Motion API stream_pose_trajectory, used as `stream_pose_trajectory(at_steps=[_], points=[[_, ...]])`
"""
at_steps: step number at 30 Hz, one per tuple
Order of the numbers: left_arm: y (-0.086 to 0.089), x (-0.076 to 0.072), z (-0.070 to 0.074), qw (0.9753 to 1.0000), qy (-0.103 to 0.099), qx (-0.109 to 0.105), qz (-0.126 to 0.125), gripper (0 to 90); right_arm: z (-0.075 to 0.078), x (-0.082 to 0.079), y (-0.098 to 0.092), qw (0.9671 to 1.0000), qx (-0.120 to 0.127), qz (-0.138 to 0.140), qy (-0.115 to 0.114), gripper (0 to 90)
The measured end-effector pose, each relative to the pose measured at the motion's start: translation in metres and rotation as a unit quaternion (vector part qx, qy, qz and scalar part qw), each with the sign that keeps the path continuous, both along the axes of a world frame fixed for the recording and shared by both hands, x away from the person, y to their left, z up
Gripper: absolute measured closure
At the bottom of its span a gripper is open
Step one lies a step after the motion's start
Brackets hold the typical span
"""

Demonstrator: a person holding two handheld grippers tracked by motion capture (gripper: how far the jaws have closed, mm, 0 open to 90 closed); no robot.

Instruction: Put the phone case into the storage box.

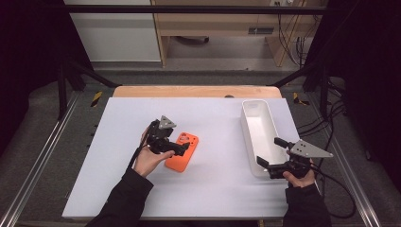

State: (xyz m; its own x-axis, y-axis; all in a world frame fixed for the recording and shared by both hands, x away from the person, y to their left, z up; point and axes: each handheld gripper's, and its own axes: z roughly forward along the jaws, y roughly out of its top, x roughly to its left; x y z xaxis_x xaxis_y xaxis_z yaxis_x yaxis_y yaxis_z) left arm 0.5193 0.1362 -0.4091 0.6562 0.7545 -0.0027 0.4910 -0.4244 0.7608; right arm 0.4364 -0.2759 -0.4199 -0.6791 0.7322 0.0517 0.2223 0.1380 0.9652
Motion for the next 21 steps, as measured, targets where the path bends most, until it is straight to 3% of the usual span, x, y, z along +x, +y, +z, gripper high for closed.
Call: stream_pose_trajectory(at_steps=[21], points=[[-0.010, 0.012, -0.028, 0.9993, 0.036, -0.011, 0.001, 0.8, 0.000, 0.000, 0.001, 1.0000, -0.002, 0.000, 0.000, 0.4]])
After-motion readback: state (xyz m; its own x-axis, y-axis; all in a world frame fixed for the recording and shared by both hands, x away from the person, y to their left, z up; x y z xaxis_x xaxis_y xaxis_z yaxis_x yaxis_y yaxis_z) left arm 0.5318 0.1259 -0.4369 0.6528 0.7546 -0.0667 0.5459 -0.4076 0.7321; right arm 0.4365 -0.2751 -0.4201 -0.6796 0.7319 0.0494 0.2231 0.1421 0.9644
